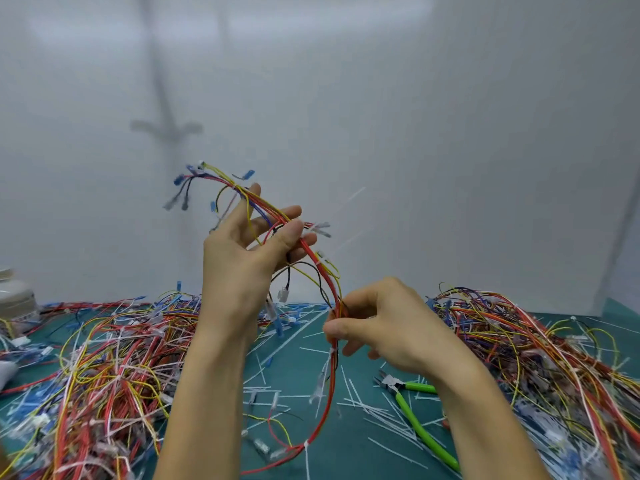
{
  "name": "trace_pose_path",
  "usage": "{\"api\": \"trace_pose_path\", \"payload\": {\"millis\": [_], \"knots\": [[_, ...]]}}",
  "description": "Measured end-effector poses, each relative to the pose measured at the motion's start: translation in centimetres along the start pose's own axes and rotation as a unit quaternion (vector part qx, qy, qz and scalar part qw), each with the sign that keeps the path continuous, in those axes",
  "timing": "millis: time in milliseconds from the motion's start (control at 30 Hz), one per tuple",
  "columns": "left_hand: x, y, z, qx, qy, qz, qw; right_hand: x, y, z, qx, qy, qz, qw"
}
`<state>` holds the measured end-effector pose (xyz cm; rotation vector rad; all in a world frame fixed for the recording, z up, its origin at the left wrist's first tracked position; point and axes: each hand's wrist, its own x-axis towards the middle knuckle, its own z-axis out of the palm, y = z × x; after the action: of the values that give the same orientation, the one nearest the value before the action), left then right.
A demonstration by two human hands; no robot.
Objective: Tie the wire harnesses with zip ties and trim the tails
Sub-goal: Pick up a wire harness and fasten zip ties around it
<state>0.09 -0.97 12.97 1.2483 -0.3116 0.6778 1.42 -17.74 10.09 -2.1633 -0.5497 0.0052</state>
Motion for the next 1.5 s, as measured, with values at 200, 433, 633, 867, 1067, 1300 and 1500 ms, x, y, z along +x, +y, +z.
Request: {"api": "trace_pose_path", "payload": {"millis": [200, 433, 633, 867, 1067, 1300, 1500], "knots": [[0.7, -0.4, -0.9, -0.032, 0.003, -0.077, 0.996, -0.1, 0.3, -1.0, 0.008, 0.064, -0.035, 0.997], [0.8, -1.6, -1.1, 0.151, 0.073, -0.153, 0.974, 0.2, -0.2, -0.8, 0.157, 0.144, -0.102, 0.972], [-0.3, 0.4, -0.6, 0.601, 0.14, 0.055, 0.785, 0.4, -0.3, -0.5, 0.214, 0.199, -0.107, 0.95], [-1.1, 1.0, 1.2, 0.315, -0.279, -0.069, 0.905, 0.0, -0.6, -1.1, 0.262, 0.223, -0.127, 0.93], [-1.0, -0.7, 2.1, 0.243, -0.25, -0.11, 0.931, -0.1, -0.5, -1.1, 0.274, 0.252, -0.11, 0.922], [-0.8, -1.1, 2.6, 0.078, -0.068, -0.115, 0.988, -0.2, -0.2, -1.3, 0.196, 0.136, -0.037, 0.97], [-0.4, -1.1, 2.1, -0.004, 0.036, -0.114, 0.993, -0.7, -0.2, -1.6, 0.15, -0.003, -0.015, 0.989]]}}
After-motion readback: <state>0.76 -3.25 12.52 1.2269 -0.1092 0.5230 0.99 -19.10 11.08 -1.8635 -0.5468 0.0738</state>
